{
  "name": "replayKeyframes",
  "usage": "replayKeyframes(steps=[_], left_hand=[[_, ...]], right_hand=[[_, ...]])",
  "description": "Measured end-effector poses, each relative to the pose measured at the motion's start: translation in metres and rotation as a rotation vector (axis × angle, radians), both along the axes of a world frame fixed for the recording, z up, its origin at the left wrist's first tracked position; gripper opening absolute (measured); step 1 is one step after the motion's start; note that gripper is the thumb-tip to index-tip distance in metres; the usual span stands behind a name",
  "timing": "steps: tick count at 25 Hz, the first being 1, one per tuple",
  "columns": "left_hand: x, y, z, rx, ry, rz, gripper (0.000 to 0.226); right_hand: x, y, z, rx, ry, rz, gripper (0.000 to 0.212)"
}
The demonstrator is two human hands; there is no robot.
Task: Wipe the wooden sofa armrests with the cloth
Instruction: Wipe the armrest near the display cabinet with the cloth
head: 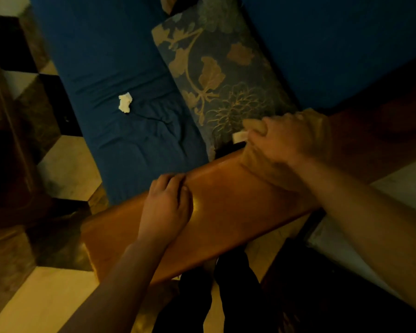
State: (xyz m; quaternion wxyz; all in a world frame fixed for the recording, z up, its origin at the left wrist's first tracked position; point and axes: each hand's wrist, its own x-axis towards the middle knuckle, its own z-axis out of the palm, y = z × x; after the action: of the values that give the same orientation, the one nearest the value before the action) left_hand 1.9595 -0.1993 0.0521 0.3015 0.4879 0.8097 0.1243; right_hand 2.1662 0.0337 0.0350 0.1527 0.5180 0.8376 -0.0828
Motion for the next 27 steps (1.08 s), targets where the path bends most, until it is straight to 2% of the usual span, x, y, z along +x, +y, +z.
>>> replayKeyframes(steps=[2,4,6,9,11,13,14,17,20,21,22,24,25,27], left_hand=[[-0.005,-0.012,0.005,-0.022,0.026,-0.026,0.044],[-0.013,-0.025,0.006,-0.032,0.038,-0.01,0.046],[-0.024,-0.039,0.006,-0.04,0.045,0.049,0.045],[-0.049,-0.065,0.002,-0.035,0.075,0.172,0.043],[-0.066,-0.079,-0.001,-0.077,0.117,0.205,0.039],[-0.071,-0.085,-0.003,-0.118,0.149,0.194,0.039],[-0.068,-0.084,-0.003,-0.122,0.169,0.187,0.039],[-0.052,-0.077,-0.003,-0.082,0.213,0.219,0.04],[-0.05,-0.079,-0.003,-0.059,0.207,0.174,0.042],[-0.056,-0.086,-0.002,-0.036,0.198,0.149,0.043],[-0.064,-0.095,0.0,-0.019,0.202,0.119,0.045],[-0.081,-0.114,0.001,-0.051,0.191,0.14,0.044],[-0.091,-0.124,0.0,-0.082,0.151,0.251,0.041],[-0.107,-0.141,0.002,-0.117,-0.026,0.641,0.03]], right_hand=[[-0.001,0.01,0.007,-0.036,-0.054,-0.078,0.074],[-0.023,-0.016,0.009,-0.063,-0.042,-0.036,0.073],[-0.07,-0.076,0.005,-0.135,0.052,0.083,0.06],[-0.132,-0.176,-0.001,-0.136,0.315,0.357,0.051],[-0.116,-0.198,-0.003,-0.121,0.346,0.474,0.063],[-0.061,-0.166,-0.007,-0.036,0.299,0.563,0.073],[-0.03,-0.148,-0.006,0.001,0.261,0.491,0.075],[0.043,-0.095,0.007,0.085,0.166,-0.001,0.075],[0.015,-0.096,0.008,0.096,0.15,-0.375,0.08],[-0.016,-0.114,0.007,0.086,0.137,-0.402,0.079],[-0.051,-0.138,0.005,0.056,0.143,-0.341,0.076],[-0.118,-0.194,-0.001,-0.02,0.199,-0.033,0.068],[-0.151,-0.223,-0.002,-0.061,0.231,0.132,0.065],[-0.209,-0.264,0.0,-0.118,0.283,0.351,0.057]])
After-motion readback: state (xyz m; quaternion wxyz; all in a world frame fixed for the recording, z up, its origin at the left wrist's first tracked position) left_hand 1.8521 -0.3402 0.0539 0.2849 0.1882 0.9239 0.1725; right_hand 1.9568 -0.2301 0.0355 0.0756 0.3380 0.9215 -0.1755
